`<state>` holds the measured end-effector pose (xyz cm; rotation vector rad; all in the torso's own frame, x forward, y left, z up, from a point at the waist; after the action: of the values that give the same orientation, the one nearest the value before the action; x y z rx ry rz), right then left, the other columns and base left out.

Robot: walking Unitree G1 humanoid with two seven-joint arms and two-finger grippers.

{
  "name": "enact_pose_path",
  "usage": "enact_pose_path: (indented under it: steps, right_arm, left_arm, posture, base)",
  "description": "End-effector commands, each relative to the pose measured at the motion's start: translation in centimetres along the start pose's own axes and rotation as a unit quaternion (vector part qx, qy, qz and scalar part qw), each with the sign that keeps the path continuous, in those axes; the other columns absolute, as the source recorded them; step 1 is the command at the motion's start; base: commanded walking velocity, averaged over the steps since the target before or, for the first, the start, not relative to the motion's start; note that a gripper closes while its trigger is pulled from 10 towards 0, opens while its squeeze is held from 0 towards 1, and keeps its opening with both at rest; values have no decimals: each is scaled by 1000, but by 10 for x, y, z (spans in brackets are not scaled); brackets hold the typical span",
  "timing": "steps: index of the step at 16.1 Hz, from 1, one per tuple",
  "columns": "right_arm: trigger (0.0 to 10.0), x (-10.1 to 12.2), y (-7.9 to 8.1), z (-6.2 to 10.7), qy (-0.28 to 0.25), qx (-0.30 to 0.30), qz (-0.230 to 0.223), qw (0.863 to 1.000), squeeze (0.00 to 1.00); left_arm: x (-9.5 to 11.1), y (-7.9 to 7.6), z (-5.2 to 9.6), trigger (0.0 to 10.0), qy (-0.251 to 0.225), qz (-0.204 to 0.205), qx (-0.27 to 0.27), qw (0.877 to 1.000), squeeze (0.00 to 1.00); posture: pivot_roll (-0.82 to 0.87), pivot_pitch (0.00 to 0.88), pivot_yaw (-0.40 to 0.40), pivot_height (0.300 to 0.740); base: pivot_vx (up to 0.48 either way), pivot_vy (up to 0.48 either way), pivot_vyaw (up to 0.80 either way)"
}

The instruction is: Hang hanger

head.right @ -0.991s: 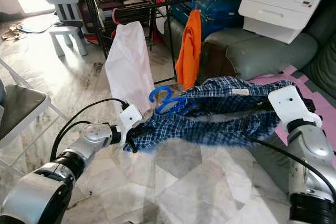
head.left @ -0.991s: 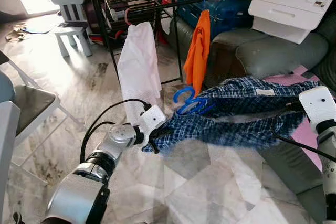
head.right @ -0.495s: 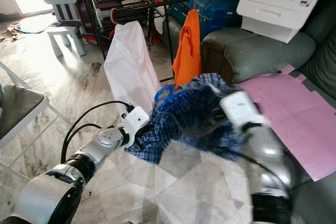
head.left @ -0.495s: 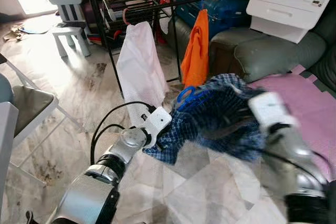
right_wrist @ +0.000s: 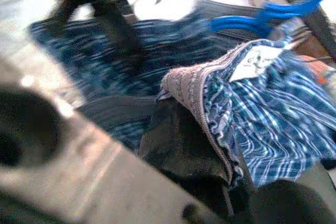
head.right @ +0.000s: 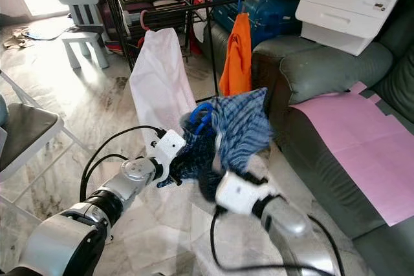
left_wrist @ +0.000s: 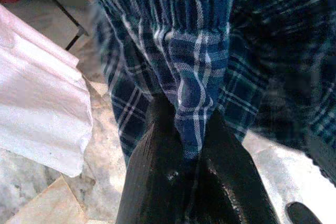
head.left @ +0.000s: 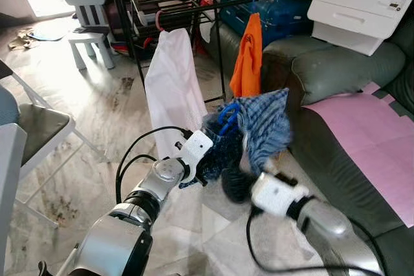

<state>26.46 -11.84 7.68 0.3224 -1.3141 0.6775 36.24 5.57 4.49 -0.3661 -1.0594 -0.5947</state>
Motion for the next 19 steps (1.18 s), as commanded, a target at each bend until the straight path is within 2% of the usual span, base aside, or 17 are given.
enact_pose_path:
  steps: [1,2,3,4,5,6,8,10,11,12,13,14,16,18,19]
  right_arm:
    - [3373,-19,6,5,53,13,29,998,0]
    - [10000,-36,-1,10,96,-2,60,994,0]
    - [10000,-44,-10,15,118,-23,83,989,290]
    - [10000,-51,-20,20,135,-50,98,985,1000]
    - [10000,-56,-29,26,151,-71,110,980,1000]
    - [10000,-62,-40,35,178,-91,156,967,1000]
    - [10000,-65,-51,43,188,-112,179,959,1000]
    - [10000,-44,-80,51,144,-208,211,944,1000]
    - [10000,-32,-87,52,110,-241,216,940,1000]
    - [10000,-23,-91,52,85,-256,200,942,1000]
    - [10000,-14,-93,51,60,-260,204,942,1000]
    - [10000,-7,-89,48,36,-246,190,950,1000]
    - [10000,-4,-81,46,34,-196,202,959,1000]
    - [10000,-3,-79,53,47,-150,249,956,1000]
    - [10000,1,-84,63,59,-124,283,949,1000]
  left_arm:
    - [18,7,-1,0,-23,3,14,1000,0]
    - [20,9,0,0,-25,2,15,1000,0]
    - [21,10,0,0,-27,2,16,1000,0]
    - [23,13,1,0,-28,-1,19,999,0]
    - [25,15,2,0,-30,-3,20,999,0]
    - [26,17,3,0,-32,-4,23,999,0]
    - [27,19,4,0,-32,-5,25,999,0]
    - [26,23,4,0,-29,-4,34,999,0]
    - [26,23,4,0,-29,-4,35,999,0]
    - [26,22,4,0,-28,-7,33,999,0]
    - [25,20,4,0,-26,-16,28,999,0]
    - [24,18,3,0,-23,-24,23,999,0]
    - [22,15,4,0,-16,-60,1,998,0]
    - [23,8,7,0,-23,-107,-52,993,0]
    - [21,4,12,0,-19,-162,-99,982,0]
  posture:
    - [-49,0,36,740]
    - [-49,0,36,740]
    - [-48,0,34,740]
    - [-48,0,34,740]
    - [-47,0,34,740]
    - [-47,0,34,740]
    - [-47,0,34,740]
    - [-55,0,39,740]
    - [-56,0,40,740]
    - [-58,0,40,740]
    - [-59,0,42,740]
    - [-59,0,42,740]
    - [-57,0,41,740]
    - [-58,0,42,740]
    - [-58,0,41,740]
  base:
    - [0,0,0]
    - [0,0,0]
    - [0,0,0]
    - [0,0,0]
    - [0,0,0]
    - [0,0,0]
    - [0,0,0]
    - [0,0,0]
    - [0,0,0]
    - [0,0,0]
    - [0,0,0]
    - [0,0,0]
    - [0,0,0]
    - [0,0,0]
    - [0,0,0]
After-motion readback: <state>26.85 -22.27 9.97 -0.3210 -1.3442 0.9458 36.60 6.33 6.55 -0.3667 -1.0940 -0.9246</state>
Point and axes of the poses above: a point about 5 cm out from each wrist's last joint towards the gripper, its own z axis pointing back from the gripper into the wrist, its own x axis along the axis of the wrist's last joint, y = z × x, the point moved 3 cm from there along -z, pointing out of the wrist towards the gripper, and after that the axes turned 12 degrees about z, right-handed, at the moved point
